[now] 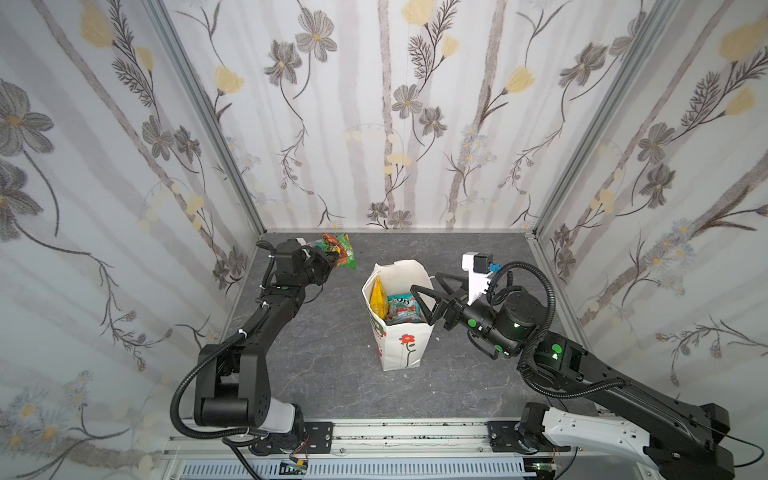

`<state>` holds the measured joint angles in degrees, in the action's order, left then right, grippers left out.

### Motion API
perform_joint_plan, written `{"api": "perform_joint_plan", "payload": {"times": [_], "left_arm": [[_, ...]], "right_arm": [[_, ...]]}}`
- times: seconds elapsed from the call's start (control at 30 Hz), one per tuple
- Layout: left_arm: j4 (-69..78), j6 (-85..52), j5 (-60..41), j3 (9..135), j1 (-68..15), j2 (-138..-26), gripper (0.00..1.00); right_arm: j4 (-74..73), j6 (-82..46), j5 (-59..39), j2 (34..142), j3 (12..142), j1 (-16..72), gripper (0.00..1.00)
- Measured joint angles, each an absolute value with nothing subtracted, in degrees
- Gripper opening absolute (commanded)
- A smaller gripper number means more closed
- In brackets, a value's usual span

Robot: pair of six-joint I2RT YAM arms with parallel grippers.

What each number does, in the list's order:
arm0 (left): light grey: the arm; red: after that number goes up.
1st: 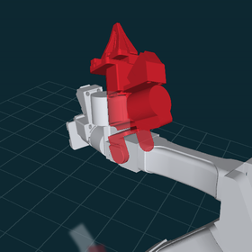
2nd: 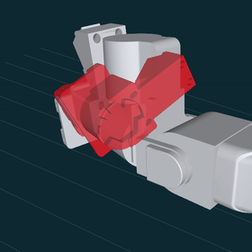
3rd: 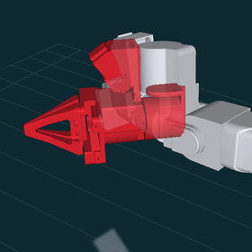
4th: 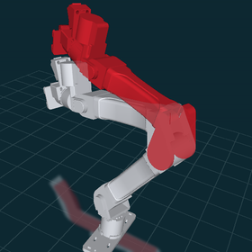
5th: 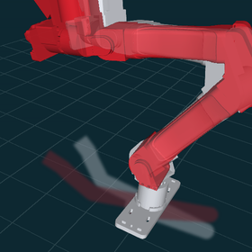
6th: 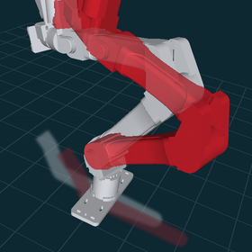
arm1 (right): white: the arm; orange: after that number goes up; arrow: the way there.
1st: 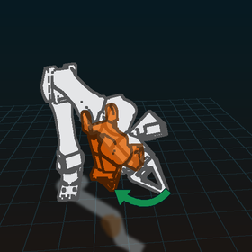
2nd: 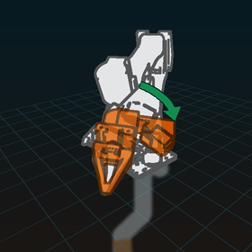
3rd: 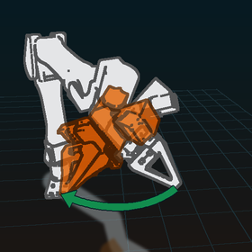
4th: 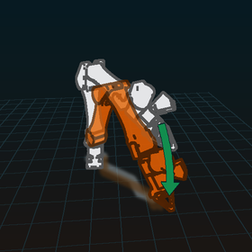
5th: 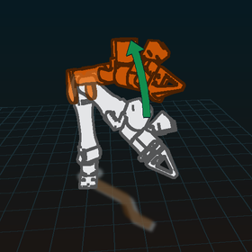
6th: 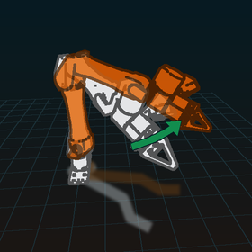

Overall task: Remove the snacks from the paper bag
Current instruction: 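Carry the green packet away with the left gripper while the right withdraws, then lower the green packet beside the teal packet and open the left gripper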

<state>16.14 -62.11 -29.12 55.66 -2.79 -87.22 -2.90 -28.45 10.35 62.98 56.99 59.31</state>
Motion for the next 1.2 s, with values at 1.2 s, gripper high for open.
{"api": "perform_joint_plan", "payload": {"times": [1.2], "left_arm": [[-13.8, -45.0, -29.5, 110.2, -8.5, -136.9, 0.14]], "right_arm": [[-2.1, -28.5, 7.8, 62.0, 55.4, 54.9, 0.99]]}}
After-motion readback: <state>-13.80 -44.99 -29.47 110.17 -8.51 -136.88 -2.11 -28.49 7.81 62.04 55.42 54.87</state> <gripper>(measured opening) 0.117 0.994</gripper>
